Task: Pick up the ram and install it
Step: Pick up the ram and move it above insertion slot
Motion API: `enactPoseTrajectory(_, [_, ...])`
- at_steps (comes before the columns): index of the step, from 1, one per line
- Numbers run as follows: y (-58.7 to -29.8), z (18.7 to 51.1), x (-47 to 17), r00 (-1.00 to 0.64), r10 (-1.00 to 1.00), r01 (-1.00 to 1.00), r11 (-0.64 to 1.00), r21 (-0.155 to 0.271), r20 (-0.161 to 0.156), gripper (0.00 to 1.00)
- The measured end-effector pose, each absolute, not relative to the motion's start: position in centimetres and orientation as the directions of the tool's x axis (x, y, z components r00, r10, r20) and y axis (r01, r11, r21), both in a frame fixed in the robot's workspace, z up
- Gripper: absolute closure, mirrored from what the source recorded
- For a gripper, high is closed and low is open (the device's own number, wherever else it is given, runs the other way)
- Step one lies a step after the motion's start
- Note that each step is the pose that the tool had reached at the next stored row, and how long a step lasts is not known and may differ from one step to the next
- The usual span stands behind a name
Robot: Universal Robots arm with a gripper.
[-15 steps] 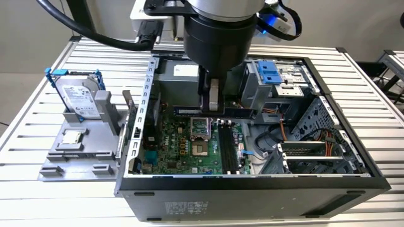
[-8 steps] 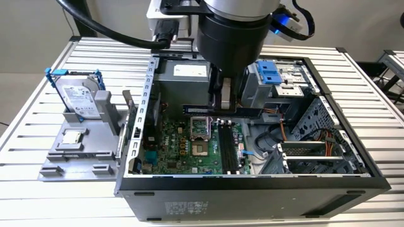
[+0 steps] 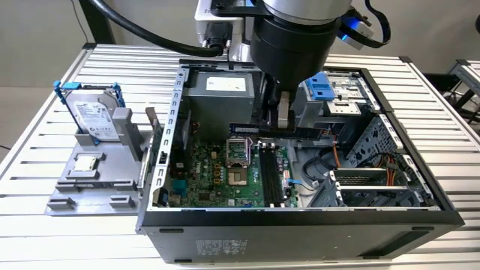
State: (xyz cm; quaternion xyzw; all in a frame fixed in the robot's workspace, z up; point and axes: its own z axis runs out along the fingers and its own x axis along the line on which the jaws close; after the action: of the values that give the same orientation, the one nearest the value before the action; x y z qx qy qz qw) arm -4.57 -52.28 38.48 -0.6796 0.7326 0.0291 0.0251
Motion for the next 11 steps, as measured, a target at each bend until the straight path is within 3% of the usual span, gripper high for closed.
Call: enactPoseTrajectory(11, [-52.25, 38.48, -3.67, -0.086, -0.993, -0.996, 0.086, 0.009, -0.076, 1.00])
